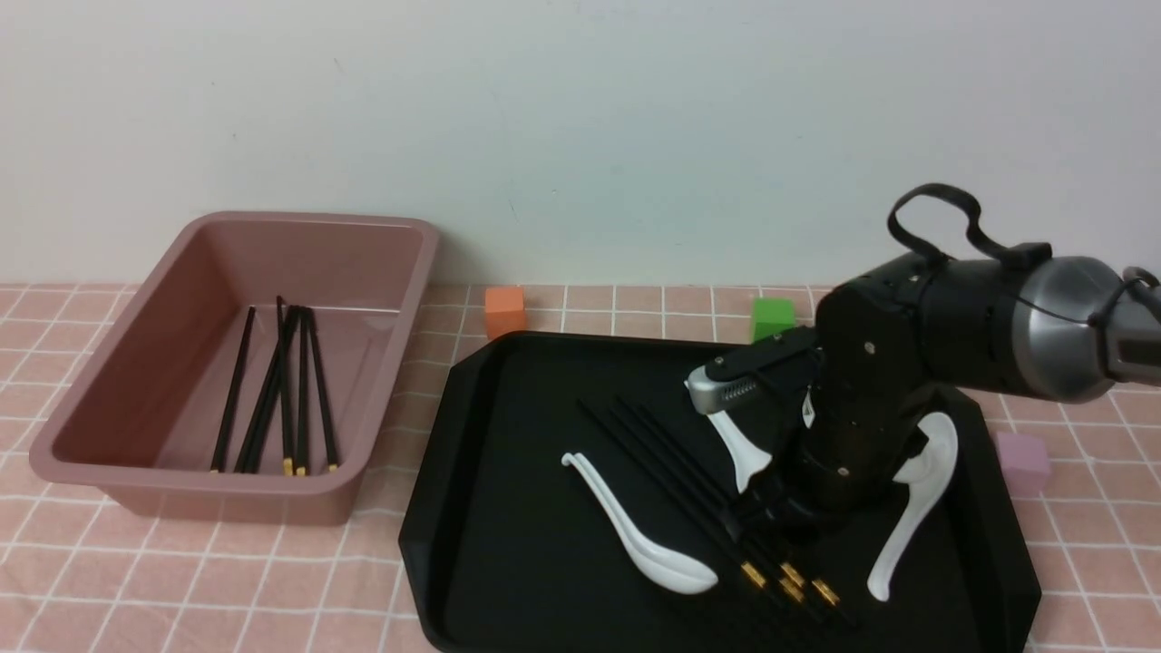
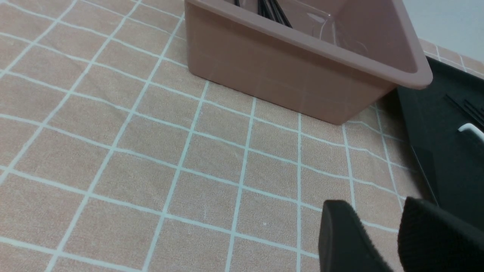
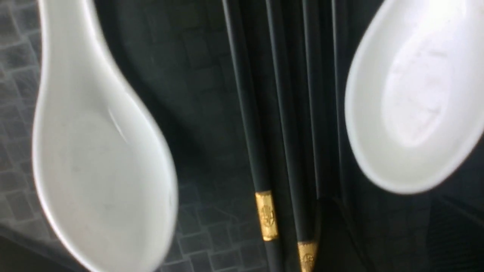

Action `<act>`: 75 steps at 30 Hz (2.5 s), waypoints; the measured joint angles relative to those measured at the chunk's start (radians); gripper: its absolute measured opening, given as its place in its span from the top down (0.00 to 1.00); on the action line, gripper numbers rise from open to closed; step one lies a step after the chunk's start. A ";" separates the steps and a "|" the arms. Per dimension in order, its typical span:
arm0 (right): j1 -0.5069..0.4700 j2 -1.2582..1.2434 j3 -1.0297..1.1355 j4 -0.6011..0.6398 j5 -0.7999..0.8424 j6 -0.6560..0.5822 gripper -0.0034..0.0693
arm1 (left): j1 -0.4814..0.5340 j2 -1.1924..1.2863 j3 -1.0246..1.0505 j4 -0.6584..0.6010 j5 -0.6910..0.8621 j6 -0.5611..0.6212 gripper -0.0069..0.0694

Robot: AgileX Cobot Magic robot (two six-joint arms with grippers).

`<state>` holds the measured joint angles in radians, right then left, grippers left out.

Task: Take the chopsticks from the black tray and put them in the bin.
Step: Use the right arm to grab a pair of chopsticks, then use the right arm to put the chopsticks into the lunch box

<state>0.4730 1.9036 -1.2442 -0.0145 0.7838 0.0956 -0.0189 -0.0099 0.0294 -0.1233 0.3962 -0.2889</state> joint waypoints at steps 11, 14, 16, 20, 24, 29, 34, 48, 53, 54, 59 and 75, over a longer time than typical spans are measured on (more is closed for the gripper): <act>0.000 0.031 0.000 0.001 -0.006 0.000 0.47 | 0.000 0.000 0.000 0.000 0.000 0.000 0.60; 0.000 0.035 0.000 0.001 -0.006 0.000 0.47 | 0.000 0.000 0.000 0.000 0.000 0.000 0.60; 0.000 0.038 -0.001 0.003 -0.006 0.000 0.47 | 0.000 0.000 0.000 0.000 0.000 0.000 0.60; 0.000 0.045 -0.002 -0.003 -0.011 0.000 0.47 | 0.000 0.000 0.000 0.000 0.000 0.000 0.60; 0.000 0.055 -0.003 -0.017 -0.011 0.000 0.47 | 0.000 0.000 0.000 0.000 0.000 0.000 0.60; 0.000 0.069 -0.014 -0.014 0.003 0.003 0.47 | 0.000 0.000 0.000 0.000 0.000 0.000 0.60; -0.001 0.072 -0.019 0.014 0.010 -0.012 0.52 | 0.000 0.000 0.000 0.000 0.000 0.000 0.60; -0.001 0.057 -0.016 0.031 0.060 -0.019 0.76 | 0.000 0.000 0.000 0.000 0.000 0.000 0.60; -0.001 -0.057 -0.007 0.065 0.121 -0.041 0.76 | 0.000 0.000 0.000 0.000 0.000 0.000 0.60; -0.001 -0.086 -0.007 0.082 0.129 -0.056 0.76 | 0.000 0.000 0.000 0.000 0.000 0.000 0.60; 0.016 -0.234 -0.031 0.209 0.128 -0.111 0.76 | 0.000 0.000 0.000 0.000 0.000 0.000 0.60; 0.322 0.278 -0.923 0.345 -0.009 -0.139 0.76 | 0.000 0.000 0.000 0.000 0.000 0.000 0.60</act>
<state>0.7953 2.1819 -2.1675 0.3309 0.7751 -0.0437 -0.0189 -0.0099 0.0294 -0.1233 0.3962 -0.2889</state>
